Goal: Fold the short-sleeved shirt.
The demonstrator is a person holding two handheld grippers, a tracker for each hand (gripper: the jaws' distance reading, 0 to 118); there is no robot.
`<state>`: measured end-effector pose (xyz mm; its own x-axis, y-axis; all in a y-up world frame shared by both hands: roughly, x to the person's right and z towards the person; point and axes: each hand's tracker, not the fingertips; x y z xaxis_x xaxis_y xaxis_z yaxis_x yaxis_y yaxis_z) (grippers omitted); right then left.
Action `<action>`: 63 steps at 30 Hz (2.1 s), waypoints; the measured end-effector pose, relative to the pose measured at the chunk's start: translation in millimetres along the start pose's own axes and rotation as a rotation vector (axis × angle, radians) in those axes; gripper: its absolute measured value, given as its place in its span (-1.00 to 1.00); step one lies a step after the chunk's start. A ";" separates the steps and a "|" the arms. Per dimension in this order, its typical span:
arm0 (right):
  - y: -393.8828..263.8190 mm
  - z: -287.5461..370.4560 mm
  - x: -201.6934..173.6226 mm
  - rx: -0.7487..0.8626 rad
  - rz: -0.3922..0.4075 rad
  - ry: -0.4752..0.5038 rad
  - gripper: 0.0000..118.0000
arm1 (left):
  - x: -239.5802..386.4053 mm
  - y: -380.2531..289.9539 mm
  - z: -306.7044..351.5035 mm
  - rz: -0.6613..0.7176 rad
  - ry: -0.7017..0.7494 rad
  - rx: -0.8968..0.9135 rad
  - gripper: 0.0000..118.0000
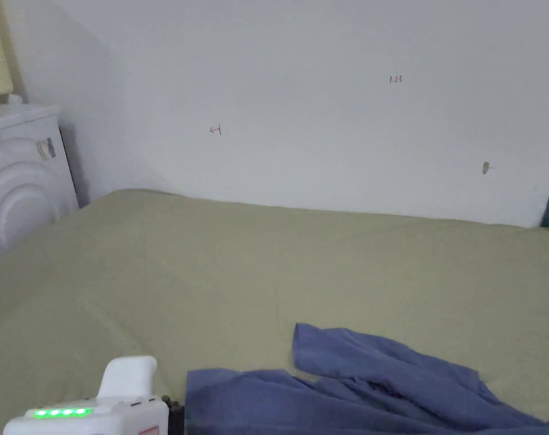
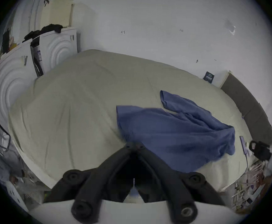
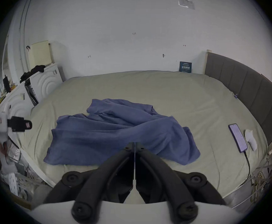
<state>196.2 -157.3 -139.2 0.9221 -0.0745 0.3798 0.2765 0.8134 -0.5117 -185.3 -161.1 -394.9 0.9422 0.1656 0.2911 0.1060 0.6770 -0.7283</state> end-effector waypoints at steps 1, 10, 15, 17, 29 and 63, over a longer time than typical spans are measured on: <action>0.7 -2.2 3.3 -0.001 -0.009 -0.010 -0.93 | 10.9 8.0 -5.2 -0.029 0.070 0.003 -0.61; 4.7 -12.2 34.8 -0.067 -0.018 -0.100 -0.93 | -12.8 82.1 -184.8 -0.109 0.028 -0.288 1.00; 7.0 -15.3 55.3 -0.077 -0.058 -0.131 -0.93 | 1.8 58.7 -227.4 -0.169 0.058 -0.402 0.74; 8.5 -20.6 67.5 -0.078 -0.095 -0.141 -0.92 | 13.0 55.1 -198.2 -0.192 0.025 -0.271 0.15; 21.3 -161.0 128.1 -0.245 -0.017 0.074 0.86 | 22.0 55.6 -142.8 -0.114 -0.155 -0.253 -0.99; 254.8 -147.3 59.5 0.164 0.066 0.173 -0.91 | 14.8 263.9 -46.6 0.015 -0.345 0.162 -0.99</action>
<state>361.4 -39.5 -360.5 0.9733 -0.1040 0.2047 0.1792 0.9014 -0.3943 -128.6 -13.4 -611.7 0.7778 0.3898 0.4930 0.0152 0.7726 -0.6348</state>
